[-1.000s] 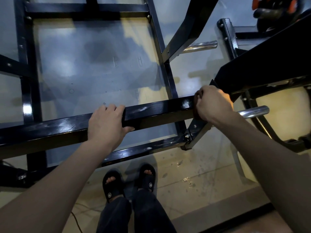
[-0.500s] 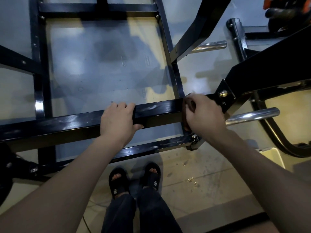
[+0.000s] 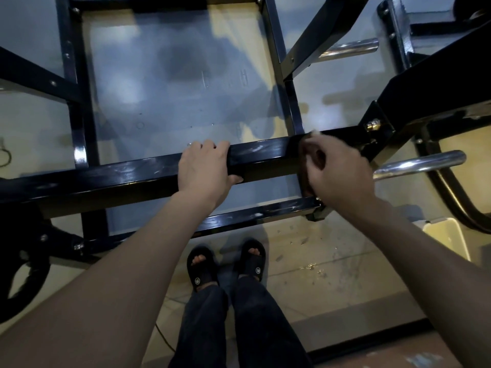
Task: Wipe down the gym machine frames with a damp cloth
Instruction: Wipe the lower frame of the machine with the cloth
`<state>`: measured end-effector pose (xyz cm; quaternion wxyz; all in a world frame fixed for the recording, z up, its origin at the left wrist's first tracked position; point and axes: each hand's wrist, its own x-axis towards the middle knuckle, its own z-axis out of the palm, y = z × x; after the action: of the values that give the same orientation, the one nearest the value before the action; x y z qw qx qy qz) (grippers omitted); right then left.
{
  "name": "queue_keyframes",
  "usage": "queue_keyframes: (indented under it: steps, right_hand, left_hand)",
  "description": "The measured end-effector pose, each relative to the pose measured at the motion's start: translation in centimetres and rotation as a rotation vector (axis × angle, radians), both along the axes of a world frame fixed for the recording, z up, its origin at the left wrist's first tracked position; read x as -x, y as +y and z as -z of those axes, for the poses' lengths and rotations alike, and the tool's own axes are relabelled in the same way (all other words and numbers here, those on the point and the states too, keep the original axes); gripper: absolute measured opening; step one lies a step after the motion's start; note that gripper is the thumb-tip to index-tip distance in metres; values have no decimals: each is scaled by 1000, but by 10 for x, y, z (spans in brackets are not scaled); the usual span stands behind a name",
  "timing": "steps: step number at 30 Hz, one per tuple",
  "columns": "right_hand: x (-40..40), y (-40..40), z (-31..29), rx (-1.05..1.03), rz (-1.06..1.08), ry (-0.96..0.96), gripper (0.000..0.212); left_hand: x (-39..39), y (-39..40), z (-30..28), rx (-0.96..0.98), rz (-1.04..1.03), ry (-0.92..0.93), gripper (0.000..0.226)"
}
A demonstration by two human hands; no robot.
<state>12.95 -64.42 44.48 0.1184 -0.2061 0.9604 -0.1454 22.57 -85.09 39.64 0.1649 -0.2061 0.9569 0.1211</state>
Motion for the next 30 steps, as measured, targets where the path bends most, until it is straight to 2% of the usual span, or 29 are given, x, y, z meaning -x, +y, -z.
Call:
queue_keyframes:
  steps: [3, 5, 7, 9, 14, 16, 20, 22, 25, 26, 30]
  right_hand:
    - [22, -12, 9, -53, 233, 25, 27]
    - [9, -26, 10, 8, 147, 2, 26]
    - [-16, -28, 8, 110, -42, -60, 32]
    - [-27, -14, 5, 122, -124, -57, 36]
    - [11, -24, 8, -16, 212, -14, 26]
    - [3, -41, 9, -6, 176, -26, 24]
    - [-27, -32, 1, 128, -105, -96, 34]
    - [-16, -19, -1, 65, -88, -66, 36]
    - [10, -21, 8, -88, 127, -16, 34]
    - [9, -28, 10, -99, 131, -8, 34]
    - [-27, -37, 14, -28, -119, 38, 36]
  left_hand:
    - [0, 0, 0, 7, 7, -5, 58]
    - [0, 1, 0, 3, 6, 0, 59]
    - [0, 0, 0, -2, 4, 2, 59]
    - [1, 0, 1, -5, 4, 3, 59]
    - [-1, -1, 3, 2, 14, 9, 59]
    - [-1, -1, 3, -1, 11, 9, 59]
    - [-1, -1, 2, 1, 13, 15, 58]
    - [-1, -1, 3, 0, 13, 21, 59]
    - [-2, -2, 4, -1, 16, 20, 59]
    - [-1, -2, 5, 1, 19, 19, 59]
    - [-1, -2, 7, 19, 22, 14, 60]
